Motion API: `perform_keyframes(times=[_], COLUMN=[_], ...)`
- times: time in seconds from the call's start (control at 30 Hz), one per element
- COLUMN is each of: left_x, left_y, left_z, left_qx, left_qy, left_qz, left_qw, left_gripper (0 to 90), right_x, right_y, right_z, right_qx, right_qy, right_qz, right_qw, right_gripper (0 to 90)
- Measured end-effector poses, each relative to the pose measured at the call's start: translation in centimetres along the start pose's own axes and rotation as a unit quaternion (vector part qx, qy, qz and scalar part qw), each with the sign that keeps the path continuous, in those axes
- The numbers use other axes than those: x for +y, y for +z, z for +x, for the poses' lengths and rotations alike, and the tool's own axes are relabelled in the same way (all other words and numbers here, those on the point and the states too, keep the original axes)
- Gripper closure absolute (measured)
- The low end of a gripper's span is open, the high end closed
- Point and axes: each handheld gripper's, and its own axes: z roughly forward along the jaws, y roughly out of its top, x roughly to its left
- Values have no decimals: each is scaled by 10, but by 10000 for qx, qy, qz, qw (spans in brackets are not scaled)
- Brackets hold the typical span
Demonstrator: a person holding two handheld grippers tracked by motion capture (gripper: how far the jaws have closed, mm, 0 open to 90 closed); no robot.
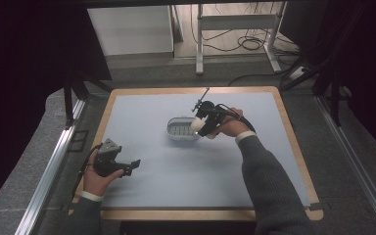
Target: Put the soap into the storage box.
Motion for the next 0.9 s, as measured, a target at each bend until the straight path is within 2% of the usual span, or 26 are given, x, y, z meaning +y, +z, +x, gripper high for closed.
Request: perform_keyframes(times=[0.33, 0.43, 0.47, 0.53, 0.73, 0.9], left_x=[0, 1, 1, 1, 0, 0], left_y=[-1, -1, -2, -2, -3, -3], left_z=[0, 0, 1, 1, 2, 3], left_qx=[-34, -63, -70, -74, -73, -90], left_qy=[-38, -59, -73, -80, -81, -102], left_qz=[-31, -38, -54, -60, -95, -101], left_qw=[10000, 10000, 9999, 9999, 9999, 9999], left_gripper=[41, 38, 38, 38, 39, 39], right_x=[14, 18, 21, 23, 32, 40], right_y=[1, 1, 2, 3, 11, 18], right_z=[-3, -2, -2, -1, -1, -1], right_qx=[12, 18, 64, 91, 123, 112], right_qy=[-16, -46, -73, -80, -271, -354], right_qz=[36, 2, -89, -65, 52, 31], right_qw=[10000, 10000, 9999, 9999, 9995, 9993], right_gripper=[494, 494, 495, 494, 495, 495])
